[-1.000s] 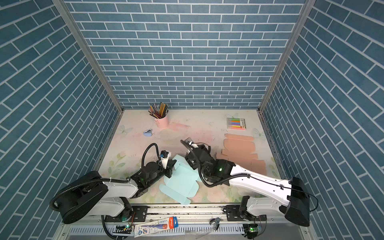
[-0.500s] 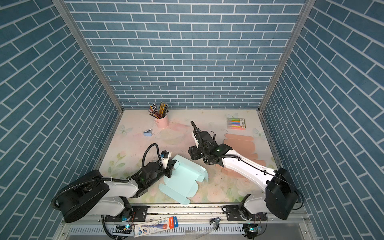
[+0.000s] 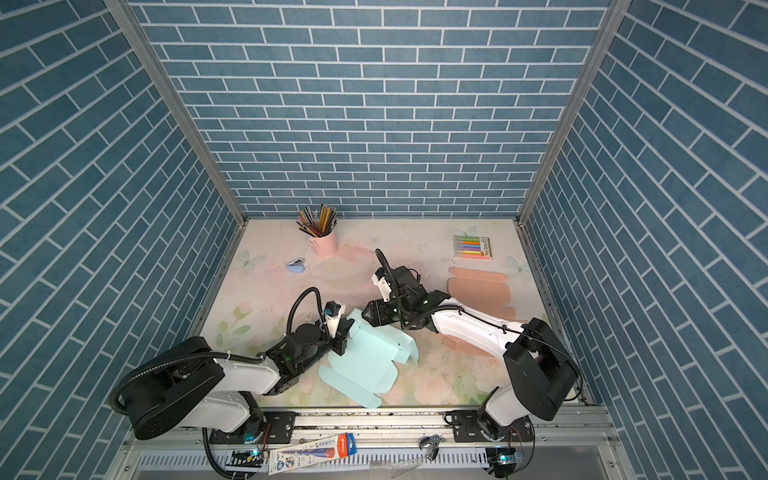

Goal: Fold the paper box

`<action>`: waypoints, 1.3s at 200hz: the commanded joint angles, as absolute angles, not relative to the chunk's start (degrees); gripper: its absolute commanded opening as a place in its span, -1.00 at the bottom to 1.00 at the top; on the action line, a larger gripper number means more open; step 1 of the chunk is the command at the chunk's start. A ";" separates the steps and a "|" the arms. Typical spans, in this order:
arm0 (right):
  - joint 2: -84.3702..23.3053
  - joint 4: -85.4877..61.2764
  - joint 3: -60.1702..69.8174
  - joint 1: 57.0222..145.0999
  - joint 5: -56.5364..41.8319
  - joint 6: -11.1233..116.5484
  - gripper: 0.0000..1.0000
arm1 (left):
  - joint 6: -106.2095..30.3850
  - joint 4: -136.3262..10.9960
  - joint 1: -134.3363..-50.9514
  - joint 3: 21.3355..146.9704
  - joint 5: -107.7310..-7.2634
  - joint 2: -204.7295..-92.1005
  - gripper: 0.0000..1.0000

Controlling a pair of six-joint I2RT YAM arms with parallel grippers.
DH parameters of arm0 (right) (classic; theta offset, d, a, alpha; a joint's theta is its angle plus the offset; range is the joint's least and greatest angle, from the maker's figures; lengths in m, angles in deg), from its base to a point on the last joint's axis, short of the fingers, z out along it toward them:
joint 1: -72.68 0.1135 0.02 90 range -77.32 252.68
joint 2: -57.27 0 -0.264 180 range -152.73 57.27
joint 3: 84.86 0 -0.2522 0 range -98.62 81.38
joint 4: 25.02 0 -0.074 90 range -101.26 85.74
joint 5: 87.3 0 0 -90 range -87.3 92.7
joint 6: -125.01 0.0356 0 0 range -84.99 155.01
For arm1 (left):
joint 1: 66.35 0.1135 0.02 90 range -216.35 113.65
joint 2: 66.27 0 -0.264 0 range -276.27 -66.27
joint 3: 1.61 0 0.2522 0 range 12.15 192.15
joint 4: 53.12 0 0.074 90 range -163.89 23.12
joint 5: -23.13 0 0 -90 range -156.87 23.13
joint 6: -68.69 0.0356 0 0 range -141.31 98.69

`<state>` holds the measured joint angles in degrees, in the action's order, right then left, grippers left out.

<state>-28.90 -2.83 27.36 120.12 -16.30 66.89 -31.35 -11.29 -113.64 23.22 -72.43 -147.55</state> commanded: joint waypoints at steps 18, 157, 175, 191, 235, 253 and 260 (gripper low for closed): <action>-29.31 -6.42 30.00 119.88 -19.35 71.38 0.16 | -30.34 -11.78 -114.69 23.93 -74.55 -149.30 -0.97; -26.13 -19.93 39.88 123.59 -27.18 81.55 -0.01 | -30.53 -9.81 -115.84 23.49 -78.47 -151.25 -0.92; -26.30 -20.57 40.07 123.77 -27.27 81.93 -0.02 | -30.64 -9.21 -115.86 23.15 -78.30 -151.22 -0.91; -26.39 -20.02 40.18 123.82 -26.11 81.80 -0.04 | -30.69 -8.58 -115.99 22.80 -77.82 -151.13 -0.88; -27.10 -18.60 40.19 123.83 -23.17 81.07 -0.13 | -30.64 -7.52 -116.04 22.34 -76.64 -151.85 -0.82; -27.11 -18.72 40.67 123.83 -22.80 81.24 -0.17 | -30.72 -6.92 -115.98 22.08 -76.63 -152.27 -0.74; -27.04 -18.82 40.84 123.82 -22.70 81.37 -0.18 | -30.81 -6.70 -115.97 22.00 -76.71 -152.38 -0.73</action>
<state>-26.98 -20.12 39.27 121.82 -20.65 79.76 -29.91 -6.31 -115.78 22.65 -76.26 -150.85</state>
